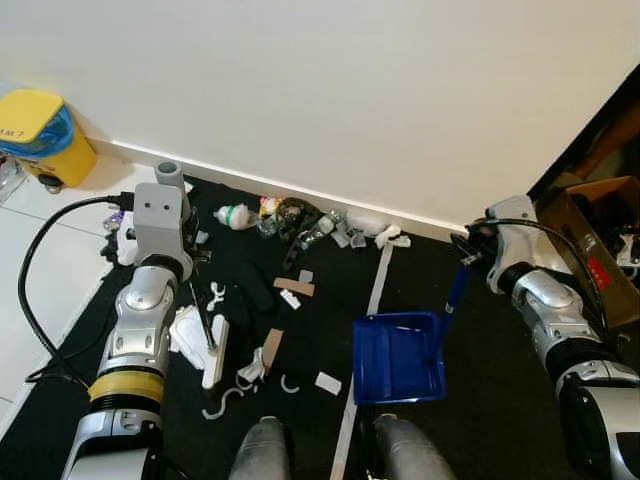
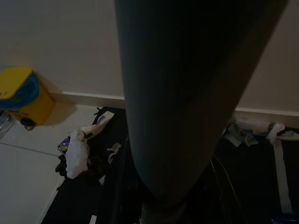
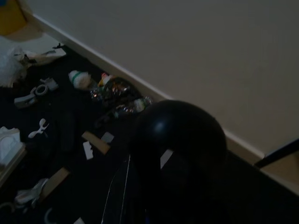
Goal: Sweep floor
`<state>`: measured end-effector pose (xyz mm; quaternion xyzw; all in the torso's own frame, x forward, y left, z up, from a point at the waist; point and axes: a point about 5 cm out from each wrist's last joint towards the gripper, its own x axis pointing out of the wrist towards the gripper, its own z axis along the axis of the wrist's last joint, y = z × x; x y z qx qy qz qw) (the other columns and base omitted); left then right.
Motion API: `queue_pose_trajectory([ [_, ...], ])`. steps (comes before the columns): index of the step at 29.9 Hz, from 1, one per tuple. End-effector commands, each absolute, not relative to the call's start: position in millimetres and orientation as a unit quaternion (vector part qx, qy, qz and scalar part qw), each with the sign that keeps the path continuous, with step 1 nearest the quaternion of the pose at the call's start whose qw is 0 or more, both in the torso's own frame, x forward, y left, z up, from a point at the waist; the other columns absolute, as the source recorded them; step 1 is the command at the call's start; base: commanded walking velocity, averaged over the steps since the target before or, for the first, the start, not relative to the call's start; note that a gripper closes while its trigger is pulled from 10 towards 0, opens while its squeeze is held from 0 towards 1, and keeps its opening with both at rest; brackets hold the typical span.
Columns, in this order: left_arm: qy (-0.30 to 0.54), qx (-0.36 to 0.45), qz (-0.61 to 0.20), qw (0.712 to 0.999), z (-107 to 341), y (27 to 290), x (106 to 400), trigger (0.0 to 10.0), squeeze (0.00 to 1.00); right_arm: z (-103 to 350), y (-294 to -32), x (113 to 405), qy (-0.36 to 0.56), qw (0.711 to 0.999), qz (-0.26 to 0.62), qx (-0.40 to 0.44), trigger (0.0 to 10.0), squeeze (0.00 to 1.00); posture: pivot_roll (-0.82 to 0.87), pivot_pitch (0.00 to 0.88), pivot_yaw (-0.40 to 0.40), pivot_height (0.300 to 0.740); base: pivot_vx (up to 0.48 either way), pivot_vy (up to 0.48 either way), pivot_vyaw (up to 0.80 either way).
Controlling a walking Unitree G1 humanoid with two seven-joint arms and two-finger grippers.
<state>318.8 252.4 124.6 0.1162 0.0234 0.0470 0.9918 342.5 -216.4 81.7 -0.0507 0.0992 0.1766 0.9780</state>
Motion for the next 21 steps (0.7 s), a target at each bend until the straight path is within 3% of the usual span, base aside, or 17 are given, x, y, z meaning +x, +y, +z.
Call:
queue_pose_trajectory([
  [1,0.013,0.132,0.044,0.99,129.2,253.9,320.3,10.0,0.0,56.7,-205.5,329.1,0.148,0.968,0.203,-0.011,10.0,0.0,0.07,0.164,-0.044,0.74,0.0,0.0,0.0],
  [6,0.012,0.131,0.046,0.99,129.2,254.0,320.2,10.0,0.0,58.6,-202.3,329.8,0.135,0.969,0.207,-0.021,10.0,0.0,0.06,0.164,-0.05,0.74,0.0,0.0,0.0],
  [13,0.009,0.128,0.05,0.99,128.3,253.3,319.3,10.0,0.0,61.6,-175.6,328.1,0.088,0.96,0.267,-0.021,10.0,0.0,0.06,0.163,-0.053,0.74,0.0,0.0,0.0],
  [21,0.009,0.125,0.048,0.991,127.5,251.2,320.1,10.0,0.0,53.9,-140.9,313.9,0.074,0.924,0.375,0.006,10.0,0.0,0.06,0.154,-0.054,0.74,0.0,0.0,0.0],
])
